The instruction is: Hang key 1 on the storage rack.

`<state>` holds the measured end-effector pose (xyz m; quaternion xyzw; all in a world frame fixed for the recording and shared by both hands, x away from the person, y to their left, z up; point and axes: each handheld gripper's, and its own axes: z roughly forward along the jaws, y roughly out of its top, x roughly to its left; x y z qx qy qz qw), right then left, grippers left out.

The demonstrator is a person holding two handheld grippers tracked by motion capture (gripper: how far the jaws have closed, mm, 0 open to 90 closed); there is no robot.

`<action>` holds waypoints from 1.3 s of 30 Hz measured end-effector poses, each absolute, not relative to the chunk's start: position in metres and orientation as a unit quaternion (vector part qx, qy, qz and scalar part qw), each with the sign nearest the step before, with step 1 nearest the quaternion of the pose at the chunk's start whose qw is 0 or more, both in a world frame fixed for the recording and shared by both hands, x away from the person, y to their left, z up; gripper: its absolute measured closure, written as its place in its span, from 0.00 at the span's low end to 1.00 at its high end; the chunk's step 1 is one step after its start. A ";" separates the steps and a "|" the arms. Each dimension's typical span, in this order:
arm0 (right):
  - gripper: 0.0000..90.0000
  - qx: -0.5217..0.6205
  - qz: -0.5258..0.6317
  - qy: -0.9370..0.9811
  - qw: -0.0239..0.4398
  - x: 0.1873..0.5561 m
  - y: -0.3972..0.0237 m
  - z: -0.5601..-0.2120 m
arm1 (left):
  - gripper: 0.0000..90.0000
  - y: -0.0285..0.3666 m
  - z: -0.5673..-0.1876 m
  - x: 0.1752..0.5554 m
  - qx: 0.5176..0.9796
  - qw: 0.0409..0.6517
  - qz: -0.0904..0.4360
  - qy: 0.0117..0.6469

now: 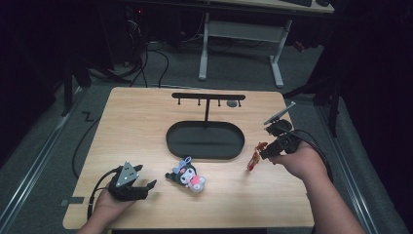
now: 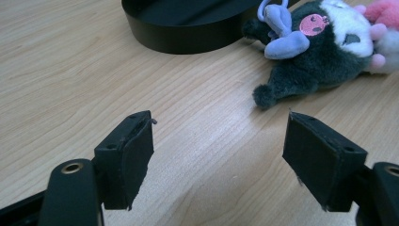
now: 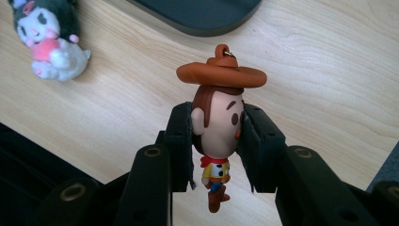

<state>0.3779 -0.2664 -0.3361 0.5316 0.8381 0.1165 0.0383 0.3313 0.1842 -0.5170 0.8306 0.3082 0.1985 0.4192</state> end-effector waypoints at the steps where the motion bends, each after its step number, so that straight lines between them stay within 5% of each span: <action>1: 0.74 0.530 0.116 0.839 0.040 0.377 -0.264 -0.333 | 0.28 0.184 -0.517 0.331 0.830 0.419 0.199 0.308; 39: 0.74 0.518 0.136 0.842 0.064 0.405 -0.243 -0.297 | 0.28 0.185 -0.517 0.331 0.830 0.419 0.203 0.305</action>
